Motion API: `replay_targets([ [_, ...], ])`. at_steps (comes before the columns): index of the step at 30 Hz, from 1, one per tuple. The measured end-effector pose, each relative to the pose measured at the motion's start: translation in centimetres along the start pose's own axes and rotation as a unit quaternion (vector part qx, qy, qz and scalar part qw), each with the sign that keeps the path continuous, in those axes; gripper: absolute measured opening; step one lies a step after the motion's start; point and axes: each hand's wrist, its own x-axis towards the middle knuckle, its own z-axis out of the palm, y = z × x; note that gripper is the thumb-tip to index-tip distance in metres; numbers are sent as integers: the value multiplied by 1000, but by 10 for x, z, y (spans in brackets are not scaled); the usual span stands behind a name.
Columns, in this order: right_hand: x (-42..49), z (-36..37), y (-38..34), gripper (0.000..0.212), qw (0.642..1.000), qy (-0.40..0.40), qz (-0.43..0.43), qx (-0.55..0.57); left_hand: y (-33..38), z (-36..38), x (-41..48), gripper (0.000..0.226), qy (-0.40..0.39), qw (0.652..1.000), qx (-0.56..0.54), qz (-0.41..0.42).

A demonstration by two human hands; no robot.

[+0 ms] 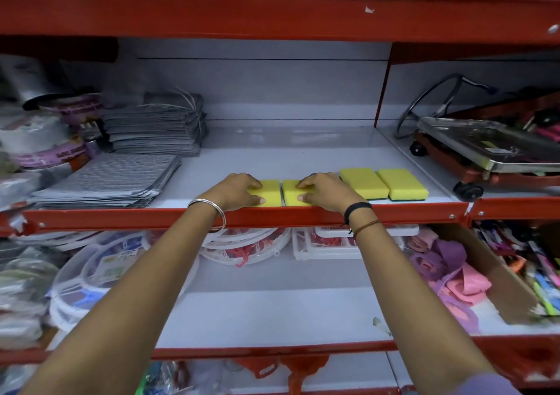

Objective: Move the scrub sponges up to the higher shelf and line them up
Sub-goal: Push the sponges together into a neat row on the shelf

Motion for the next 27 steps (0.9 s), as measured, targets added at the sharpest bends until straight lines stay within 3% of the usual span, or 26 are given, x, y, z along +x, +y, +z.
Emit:
replay_targets([
  [10,-3,8,-7,43,1000,24,-1,-2,12,5,-1,53,9,1000,7,-17],
  [12,-9,5,-1,44,998,57,-8,12,20,0,1,44,20,999,28,-15],
  [15,-20,-10,18,42,989,141,-5,41,48,-1,7,36,115,993,22,12],
  [18,-28,-34,49,35,977,206,45,22,90,6,24,31,155,986,24,65],
  [22,-33,-60,89,33,957,241,151,-62,145,21,61,34,118,985,38,123],
  [27,-35,-71,119,43,953,149,256,-63,181,40,91,46,-15,990,88,111],
])
